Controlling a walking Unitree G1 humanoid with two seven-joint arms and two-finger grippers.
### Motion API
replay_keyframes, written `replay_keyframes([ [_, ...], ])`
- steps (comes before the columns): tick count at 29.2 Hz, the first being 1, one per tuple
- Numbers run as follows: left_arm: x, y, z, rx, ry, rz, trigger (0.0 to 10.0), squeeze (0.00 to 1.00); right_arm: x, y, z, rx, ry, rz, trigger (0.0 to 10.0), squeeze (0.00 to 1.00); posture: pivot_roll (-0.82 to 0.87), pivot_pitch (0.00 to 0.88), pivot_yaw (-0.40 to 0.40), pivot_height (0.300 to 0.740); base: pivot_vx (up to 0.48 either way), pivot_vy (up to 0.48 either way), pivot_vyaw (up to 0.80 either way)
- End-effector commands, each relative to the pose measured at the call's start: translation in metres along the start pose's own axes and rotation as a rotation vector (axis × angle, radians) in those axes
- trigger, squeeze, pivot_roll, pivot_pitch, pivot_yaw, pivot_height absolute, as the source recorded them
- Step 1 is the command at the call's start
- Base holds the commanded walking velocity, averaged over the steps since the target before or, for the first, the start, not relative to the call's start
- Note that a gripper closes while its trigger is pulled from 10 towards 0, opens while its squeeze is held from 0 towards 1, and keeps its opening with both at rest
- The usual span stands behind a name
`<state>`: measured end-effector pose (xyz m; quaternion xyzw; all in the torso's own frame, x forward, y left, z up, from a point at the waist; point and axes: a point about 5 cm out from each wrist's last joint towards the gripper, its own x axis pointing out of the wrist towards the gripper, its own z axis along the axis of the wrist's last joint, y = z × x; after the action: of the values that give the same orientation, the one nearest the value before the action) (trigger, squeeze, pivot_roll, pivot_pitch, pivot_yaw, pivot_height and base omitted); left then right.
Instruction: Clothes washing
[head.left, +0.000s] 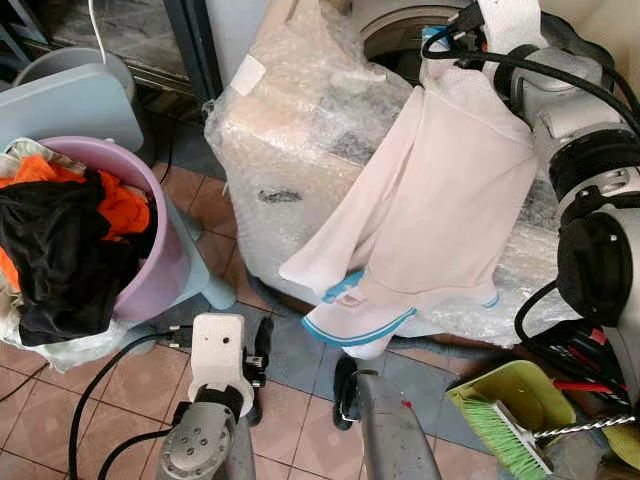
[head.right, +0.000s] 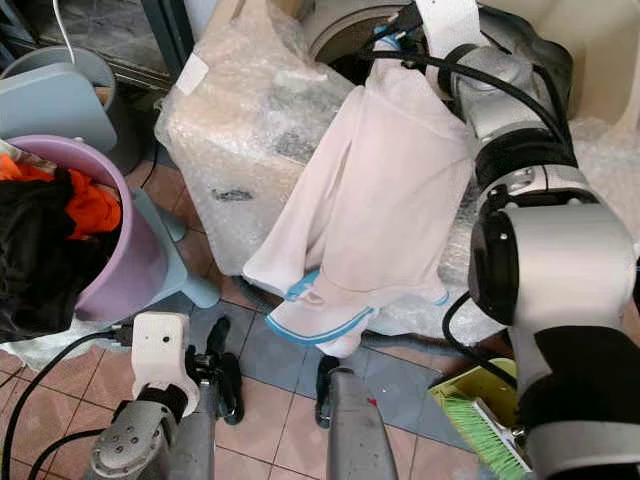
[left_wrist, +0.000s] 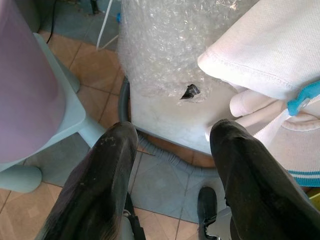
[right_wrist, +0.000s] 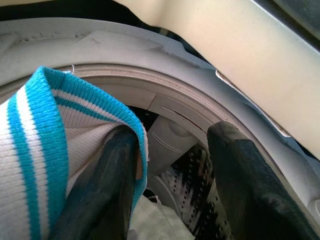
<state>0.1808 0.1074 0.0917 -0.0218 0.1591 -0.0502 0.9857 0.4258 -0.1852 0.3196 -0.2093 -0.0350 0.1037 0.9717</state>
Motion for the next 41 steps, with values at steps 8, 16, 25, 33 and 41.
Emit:
replay_keyframes([
  [8, 0.006, 0.001, -0.005, -0.003, 0.017, -0.008, 10.0, 0.0, -0.005, -0.002, -0.009, -0.482, 0.145, 0.172, 10.0, 1.0, 0.02, 0.29, -0.074, 0.74, 0.0, 0.0, 0.0],
  [16, 0.014, 0.004, -0.005, 0.001, 0.008, -0.003, 10.0, 0.0, -0.014, -0.028, 0.001, -0.594, 0.204, 0.132, 10.0, 1.0, 0.01, 0.265, -0.076, 0.74, 0.0, 0.0, 0.0],
  [25, 0.021, 0.001, -0.004, -0.002, -0.004, -0.01, 10.0, 0.0, -0.019, -0.048, 0.035, -0.424, -0.042, -0.065, 10.0, 1.0, 0.0, 0.253, -0.075, 0.74, 0.0, 0.0, 0.0],
  [33, 0.028, 0.004, -0.004, 0.001, -0.006, -0.013, 10.0, 0.0, -0.023, -0.052, 0.02, -0.318, 0.014, 0.039, 10.0, 1.0, -0.01, 0.235, -0.07, 0.74, 0.0, 0.0, 0.0],
  [41, 0.04, 0.003, 0.003, -0.005, -0.038, -0.018, 10.0, 0.0, -0.034, -0.057, 0.037, -0.062, -0.148, 0.225, 10.0, 1.0, -0.02, 0.195, -0.057, 0.74, 0.0, 0.0, 0.0],
])
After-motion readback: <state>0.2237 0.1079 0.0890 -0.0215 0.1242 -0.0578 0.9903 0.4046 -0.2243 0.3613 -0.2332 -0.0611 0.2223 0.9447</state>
